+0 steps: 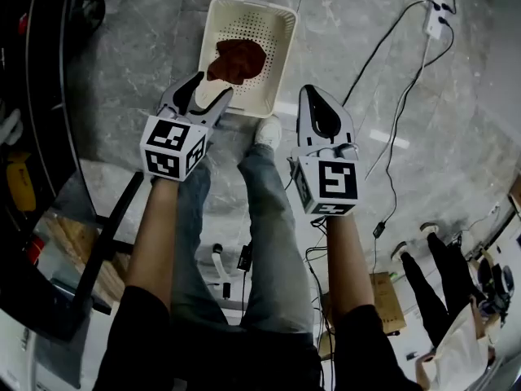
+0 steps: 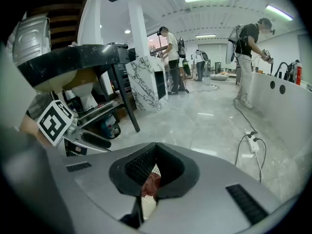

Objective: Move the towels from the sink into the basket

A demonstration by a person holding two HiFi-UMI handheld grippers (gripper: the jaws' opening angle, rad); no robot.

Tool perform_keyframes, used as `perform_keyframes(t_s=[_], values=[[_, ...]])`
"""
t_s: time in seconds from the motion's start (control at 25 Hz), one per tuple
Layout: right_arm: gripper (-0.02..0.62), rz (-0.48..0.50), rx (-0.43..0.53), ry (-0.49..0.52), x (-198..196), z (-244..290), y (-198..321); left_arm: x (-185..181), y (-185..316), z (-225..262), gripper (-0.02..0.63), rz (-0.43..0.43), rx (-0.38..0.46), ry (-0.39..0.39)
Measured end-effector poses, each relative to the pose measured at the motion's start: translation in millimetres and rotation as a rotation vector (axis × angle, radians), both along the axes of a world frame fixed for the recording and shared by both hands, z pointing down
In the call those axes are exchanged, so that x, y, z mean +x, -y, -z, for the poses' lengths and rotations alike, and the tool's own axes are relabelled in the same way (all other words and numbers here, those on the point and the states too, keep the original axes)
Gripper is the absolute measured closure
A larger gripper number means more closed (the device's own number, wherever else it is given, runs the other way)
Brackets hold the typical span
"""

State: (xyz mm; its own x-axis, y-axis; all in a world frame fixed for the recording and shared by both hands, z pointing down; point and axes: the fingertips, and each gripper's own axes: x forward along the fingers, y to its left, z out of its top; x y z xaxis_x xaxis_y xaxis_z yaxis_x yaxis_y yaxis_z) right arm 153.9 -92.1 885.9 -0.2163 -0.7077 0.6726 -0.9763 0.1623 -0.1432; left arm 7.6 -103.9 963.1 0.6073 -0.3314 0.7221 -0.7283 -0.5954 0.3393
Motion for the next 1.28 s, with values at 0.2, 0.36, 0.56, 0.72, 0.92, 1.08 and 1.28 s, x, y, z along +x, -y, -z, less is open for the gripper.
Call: perform_keyframes(t_s=[0.2,0.36,0.56,0.72,0.92,1.08,1.28], values=[[0.58,0.006,0.034,0.003,-8,47,8,-4,7,53,0.405,0.031,0.04,-0.008],[0.58,0.006,0.068,0.003,-13,91,17,-10,16,103,0.52,0.087,0.093,-0.01],[0.58,0.03,0.111,0.001,-23,144,32,-13,30,162,0.577,0.121,0.143,-0.036],[0.58,0.035,0.144,0.002,-31,183,43,-20,39,205,0.589,0.147,0.187,-0.059],[0.58,0.047,0.19,0.006,-41,233,51,-31,42,259,0.589,0.173,0.243,-0.077],[0.58,0.06,0.227,0.013,-51,273,59,-40,48,305,0.589,0.208,0.289,-0.085],[0.58,0.077,0.284,0.015,-58,329,67,-52,59,363,0.589,0.255,0.363,-0.095]])
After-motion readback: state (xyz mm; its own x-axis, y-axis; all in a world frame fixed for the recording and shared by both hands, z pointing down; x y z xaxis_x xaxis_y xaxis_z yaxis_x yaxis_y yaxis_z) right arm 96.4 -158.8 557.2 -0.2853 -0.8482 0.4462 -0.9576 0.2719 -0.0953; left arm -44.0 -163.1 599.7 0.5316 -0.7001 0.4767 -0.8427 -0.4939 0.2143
